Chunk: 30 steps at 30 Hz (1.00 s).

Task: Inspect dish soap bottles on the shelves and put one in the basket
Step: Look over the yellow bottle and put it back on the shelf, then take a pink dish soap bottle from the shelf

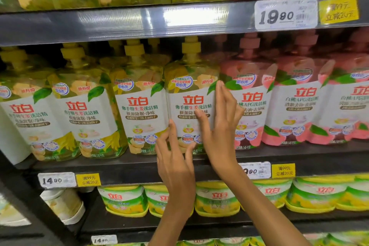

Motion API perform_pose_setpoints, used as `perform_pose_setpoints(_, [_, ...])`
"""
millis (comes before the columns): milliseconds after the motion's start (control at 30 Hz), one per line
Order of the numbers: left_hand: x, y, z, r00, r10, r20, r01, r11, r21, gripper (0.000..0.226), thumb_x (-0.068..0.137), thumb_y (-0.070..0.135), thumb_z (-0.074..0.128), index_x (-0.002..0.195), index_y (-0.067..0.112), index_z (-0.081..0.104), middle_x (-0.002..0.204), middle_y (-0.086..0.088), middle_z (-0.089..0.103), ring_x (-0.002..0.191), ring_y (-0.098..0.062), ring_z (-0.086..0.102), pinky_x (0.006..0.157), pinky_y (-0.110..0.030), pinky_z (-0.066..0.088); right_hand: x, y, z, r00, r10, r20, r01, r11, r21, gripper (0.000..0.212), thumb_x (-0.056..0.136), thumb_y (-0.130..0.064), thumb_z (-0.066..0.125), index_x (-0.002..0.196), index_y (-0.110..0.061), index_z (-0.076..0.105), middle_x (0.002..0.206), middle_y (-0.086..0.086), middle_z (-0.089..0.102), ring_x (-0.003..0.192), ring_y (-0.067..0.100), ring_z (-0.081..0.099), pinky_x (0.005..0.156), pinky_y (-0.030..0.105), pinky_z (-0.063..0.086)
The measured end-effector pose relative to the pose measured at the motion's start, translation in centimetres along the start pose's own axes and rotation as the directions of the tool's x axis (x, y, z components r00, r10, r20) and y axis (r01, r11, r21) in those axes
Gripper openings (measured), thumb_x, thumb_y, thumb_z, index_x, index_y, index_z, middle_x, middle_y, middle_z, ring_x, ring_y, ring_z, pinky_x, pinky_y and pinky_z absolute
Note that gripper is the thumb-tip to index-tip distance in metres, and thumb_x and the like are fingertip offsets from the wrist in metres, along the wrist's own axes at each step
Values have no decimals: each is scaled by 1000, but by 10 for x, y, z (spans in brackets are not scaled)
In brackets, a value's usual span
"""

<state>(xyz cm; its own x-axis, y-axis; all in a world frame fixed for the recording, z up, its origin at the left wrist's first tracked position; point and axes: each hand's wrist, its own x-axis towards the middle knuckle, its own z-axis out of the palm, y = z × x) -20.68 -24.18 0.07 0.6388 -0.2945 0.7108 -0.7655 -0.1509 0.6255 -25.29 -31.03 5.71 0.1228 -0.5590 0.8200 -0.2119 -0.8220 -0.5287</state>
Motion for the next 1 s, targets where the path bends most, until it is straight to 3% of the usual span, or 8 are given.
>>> perform_pose_setpoints(100, [0, 3, 1, 996, -74, 43, 73, 997, 41, 78, 80, 16, 75, 146, 15, 34, 123, -12, 50, 104, -8, 45, 66, -37, 54, 3, 0, -13, 995, -25, 93, 29, 999, -43, 65, 92, -19, 66, 147, -3, 34, 149, 13, 39, 129, 15, 26, 109, 29, 20])
perform_pose_setpoints(167, [1, 7, 0, 993, -106, 57, 102, 993, 63, 80, 80, 14, 75, 147, 16, 33, 124, -12, 48, 102, -10, 45, 70, -38, 53, 9, 4, -29, 995, -40, 95, 45, 997, -55, 62, 90, -21, 69, 143, -2, 42, 144, 13, 45, 129, 26, 36, 108, 22, 17])
perform_pose_setpoints(267, [0, 15, -2, 996, -81, 33, 77, 992, 105, 72, 80, 8, 74, 143, 10, 39, 123, -16, 51, 111, -30, 51, 91, -45, 44, 35, 18, -62, 990, -83, -110, 62, 981, -186, 53, 91, -26, 67, 134, 2, 50, 136, 19, 50, 127, 37, 44, 109, 29, 20])
perform_pose_setpoints(333, [-5, 27, -2, 1000, 4, 10, -5, 998, 57, 64, 81, 3, 72, 138, 8, 45, 121, -15, 53, 113, -27, 48, 94, -43, 41, 61, 30, -80, 979, -100, -176, 30, 932, -361, 53, 94, -39, 58, 122, 5, 56, 126, 26, 54, 123, 44, 45, 106, 40, 23])
perform_pose_setpoints(467, [-10, 57, 14, 980, 150, 128, -137, 985, -110, 55, 89, 5, 62, 140, 10, 43, 133, -8, 50, 124, -11, 39, 107, -36, 36, 96, 44, -88, 991, -69, 118, 126, 806, -579, 68, 92, -55, 48, 76, 9, 61, 81, 33, 63, 90, 46, 56, 90, 50, 29])
perform_pose_setpoints(633, [-17, 83, 38, 975, 81, 209, -30, 971, -235, 63, 92, 8, 58, 146, 18, 28, 149, 4, 29, 137, 0, 22, 110, -5, 12, 98, 49, -93, 968, -220, 118, 250, 855, -454, 55, 79, -57, 63, 66, -6, 49, 60, 24, 56, 65, 39, 54, 70, 43, 24])
perform_pose_setpoints(800, [-28, 92, 50, 992, -40, 124, 81, 935, -346, 62, 88, 3, 62, 142, 16, 35, 145, 0, 35, 134, -15, 37, 112, -33, 34, 93, 45, -101, 969, -217, 119, 234, 959, -160, 56, 75, -45, 76, 87, 4, 51, 82, 18, 46, 78, 30, 42, 70, 34, 28])
perform_pose_setpoints(1000, [-26, 91, 54, 988, -146, 60, 157, 883, -443, 60, 88, 4, 63, 136, 26, 34, 133, 3, 40, 109, 17, 46, 87, -1, 38, 87, 43, -107, 972, -155, 175, 128, 979, 157, 70, 69, -36, 86, 112, 4, 48, 106, 4, 32, 95, 16, 42, 78, 17, 35])
